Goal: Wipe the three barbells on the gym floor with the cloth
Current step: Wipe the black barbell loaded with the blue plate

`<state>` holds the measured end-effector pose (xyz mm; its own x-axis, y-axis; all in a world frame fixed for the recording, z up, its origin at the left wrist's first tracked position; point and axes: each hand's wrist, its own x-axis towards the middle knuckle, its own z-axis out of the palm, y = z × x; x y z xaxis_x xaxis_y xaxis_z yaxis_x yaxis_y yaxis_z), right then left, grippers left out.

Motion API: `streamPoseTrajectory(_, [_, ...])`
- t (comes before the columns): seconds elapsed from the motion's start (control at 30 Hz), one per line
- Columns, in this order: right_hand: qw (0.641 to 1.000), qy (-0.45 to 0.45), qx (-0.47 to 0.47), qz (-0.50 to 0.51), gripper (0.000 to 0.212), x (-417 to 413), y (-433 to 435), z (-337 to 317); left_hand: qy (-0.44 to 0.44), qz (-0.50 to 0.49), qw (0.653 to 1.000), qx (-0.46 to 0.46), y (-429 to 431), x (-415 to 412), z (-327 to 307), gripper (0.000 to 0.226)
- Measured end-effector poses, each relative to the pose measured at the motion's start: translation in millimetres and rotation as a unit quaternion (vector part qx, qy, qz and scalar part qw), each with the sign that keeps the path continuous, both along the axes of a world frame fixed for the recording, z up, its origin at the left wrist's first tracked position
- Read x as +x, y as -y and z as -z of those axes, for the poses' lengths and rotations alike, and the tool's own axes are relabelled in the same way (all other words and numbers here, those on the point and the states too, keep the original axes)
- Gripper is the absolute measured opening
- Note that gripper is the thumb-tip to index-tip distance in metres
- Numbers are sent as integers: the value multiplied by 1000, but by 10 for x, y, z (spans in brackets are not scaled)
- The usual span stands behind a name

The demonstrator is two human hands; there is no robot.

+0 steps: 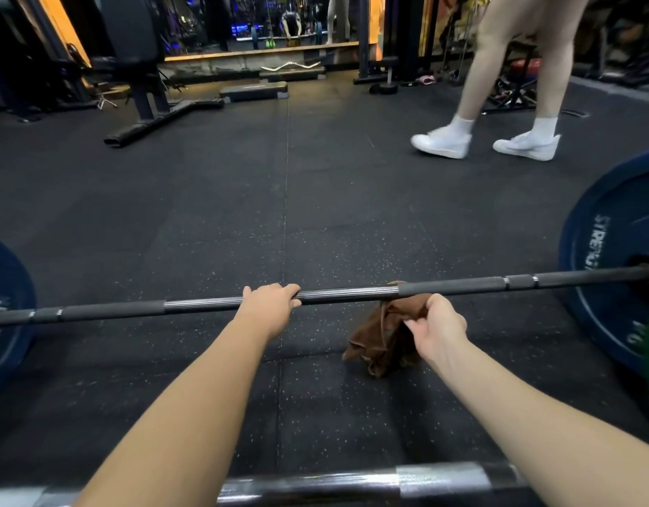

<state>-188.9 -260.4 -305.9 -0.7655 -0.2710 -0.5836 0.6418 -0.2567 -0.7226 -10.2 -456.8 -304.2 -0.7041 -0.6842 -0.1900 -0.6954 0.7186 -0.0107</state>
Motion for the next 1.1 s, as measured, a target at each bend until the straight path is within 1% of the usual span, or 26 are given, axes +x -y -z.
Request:
streamPoseTrajectory(0.17, [1000, -8, 4, 18, 25, -158, -181, -40, -10, -6, 1000, 2, -15, 1, 27, 29])
streamPoseTrajectory(0.27, [1000, -7, 0, 21, 20, -160, -147, 51, -9, -7, 1000, 0, -10, -1, 42, 30])
streamPoseTrajectory(0.37, [1000, -6, 3, 4, 19, -83, -34, 126, -9, -4, 1000, 1, 0, 4, 41, 31])
streamPoseTrajectory(0.47, [1000, 1, 7, -30, 13, 49, 84, 159, -11, -1, 1000, 6, 19, 8, 45, 32])
streamPoseTrajectory(0.53, [999, -4, 6, -52, 14, 114, 154, 171, -10, 0, 1000, 8, 26, 11, 48, 32])
streamPoseTrajectory(0.63, [999, -4, 13, -37, 14, 109, 214, 201, -6, 0, 1000, 5, 21, 9, 48, 33])
streamPoseTrajectory(0.73, [1000, 10, 11, -15, 24, -44, 158, 219, -5, -2, 1000, 3, 6, 3, 57, 34])
streamPoseTrajectory(0.87, [999, 34, 19, -14, 31, -283, 37, 303, -3, -6, 1000, 2, 9, 7, 74, 35])
streamPoseTrajectory(0.97, [998, 59, -15, -24, 45, -300, -17, 423, -5, -6, 1000, 1, 19, 7, 76, 34])
streamPoseTrajectory(1.03, [996, 70, -27, -51, 43, -272, -4, 479, -7, -7, 1000, 4, 17, 5, 81, 34])
streamPoseTrajectory(1.1, [992, 78, -62, -76, 32, -220, 55, 459, -13, -7, 1000, 7, 16, 8, 87, 34])
